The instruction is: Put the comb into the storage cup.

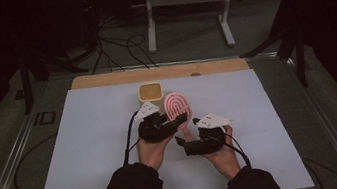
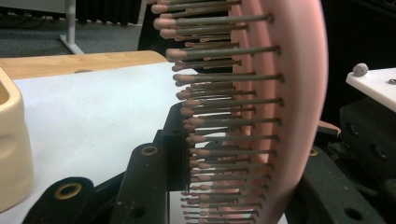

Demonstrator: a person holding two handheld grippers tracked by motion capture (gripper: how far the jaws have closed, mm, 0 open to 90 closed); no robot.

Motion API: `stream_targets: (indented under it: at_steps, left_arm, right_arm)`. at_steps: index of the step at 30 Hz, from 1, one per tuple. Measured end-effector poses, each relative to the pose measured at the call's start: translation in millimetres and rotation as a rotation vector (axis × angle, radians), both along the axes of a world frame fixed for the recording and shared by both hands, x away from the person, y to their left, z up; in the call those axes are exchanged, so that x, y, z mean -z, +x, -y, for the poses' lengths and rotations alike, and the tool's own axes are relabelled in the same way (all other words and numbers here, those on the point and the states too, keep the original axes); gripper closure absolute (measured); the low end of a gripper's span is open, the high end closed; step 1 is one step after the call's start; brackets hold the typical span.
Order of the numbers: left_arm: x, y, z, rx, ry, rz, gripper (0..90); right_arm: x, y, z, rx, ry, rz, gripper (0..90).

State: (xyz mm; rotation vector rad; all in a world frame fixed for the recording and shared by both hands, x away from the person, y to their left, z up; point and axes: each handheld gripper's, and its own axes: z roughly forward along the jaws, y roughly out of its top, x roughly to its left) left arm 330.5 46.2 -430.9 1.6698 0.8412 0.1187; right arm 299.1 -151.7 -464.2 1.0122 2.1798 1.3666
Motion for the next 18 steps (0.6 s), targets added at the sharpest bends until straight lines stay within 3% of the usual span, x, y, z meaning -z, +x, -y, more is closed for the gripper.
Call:
stream_targets:
  at_steps: [10,18]
  left_arm:
    - [-1.7,0.5,-8.7,-0.012,0.014,0.004,64.7]
    - [-7.2,2.5,-19.6,-0.035,0.012,0.012,64.7]
  right_arm:
    - [-5.4,0.9,7.5,-0.022,-0.018,0.005,8.7]
    - [-8.8,1.9,28.7,0.016,-0.001,0.006,8.8]
